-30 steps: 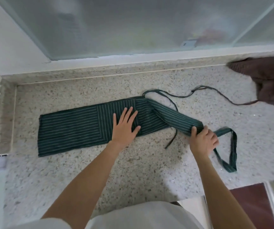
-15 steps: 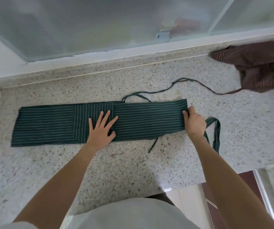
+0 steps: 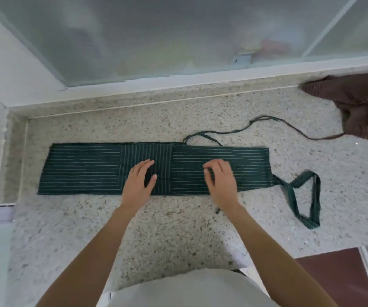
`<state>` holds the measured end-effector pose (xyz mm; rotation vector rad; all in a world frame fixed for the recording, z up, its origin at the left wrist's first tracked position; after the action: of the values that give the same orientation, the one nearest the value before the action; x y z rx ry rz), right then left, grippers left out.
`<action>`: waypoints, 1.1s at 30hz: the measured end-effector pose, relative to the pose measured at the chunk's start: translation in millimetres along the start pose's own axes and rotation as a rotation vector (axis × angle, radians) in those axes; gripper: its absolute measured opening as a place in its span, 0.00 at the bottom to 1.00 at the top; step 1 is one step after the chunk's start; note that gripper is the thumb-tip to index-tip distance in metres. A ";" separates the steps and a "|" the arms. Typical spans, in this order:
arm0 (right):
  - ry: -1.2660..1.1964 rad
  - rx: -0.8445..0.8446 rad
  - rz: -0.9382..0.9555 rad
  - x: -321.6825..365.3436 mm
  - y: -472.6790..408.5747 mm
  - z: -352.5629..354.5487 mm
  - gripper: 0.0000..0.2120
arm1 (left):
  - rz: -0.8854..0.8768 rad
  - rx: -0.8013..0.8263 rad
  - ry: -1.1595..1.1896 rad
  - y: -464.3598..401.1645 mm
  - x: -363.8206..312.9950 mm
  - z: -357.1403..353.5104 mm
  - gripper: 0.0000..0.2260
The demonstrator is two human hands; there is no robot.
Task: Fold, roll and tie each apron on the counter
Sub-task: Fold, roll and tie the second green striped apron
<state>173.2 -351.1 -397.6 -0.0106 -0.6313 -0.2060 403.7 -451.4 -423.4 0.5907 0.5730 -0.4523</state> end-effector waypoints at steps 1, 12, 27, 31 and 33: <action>-0.008 0.074 0.049 14.5 -4.9 -10.6 0.12 | 0.040 -0.034 0.035 2.8 2.2 2.6 0.20; 0.477 0.527 0.214 100.8 -19.0 -133.5 0.25 | 0.390 -0.292 -0.076 58.8 149.1 91.9 0.19; 0.550 0.632 0.275 80.9 9.6 -104.9 0.23 | 0.561 -0.384 0.216 74.7 141.8 126.6 0.15; 0.592 0.705 0.263 79.8 19.7 -102.1 0.26 | 0.383 -0.546 0.549 84.6 63.0 126.3 0.10; 0.610 0.746 0.271 81.2 21.3 -98.9 0.30 | 0.267 -0.566 0.613 83.6 18.2 123.7 0.08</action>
<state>299.2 -352.6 -428.6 0.6603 -0.0634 0.2928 508.6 -471.2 -317.4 0.2410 1.1398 0.1654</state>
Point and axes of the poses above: each hand's wrist, its own y-axis away from the middle knuckle, its own z-axis out of the back of the hand, x = y × z, the point moved 1 cm from there along -y, towards the middle knuckle, and after that the axes turned 15 degrees about x, right-handed, at the moved point
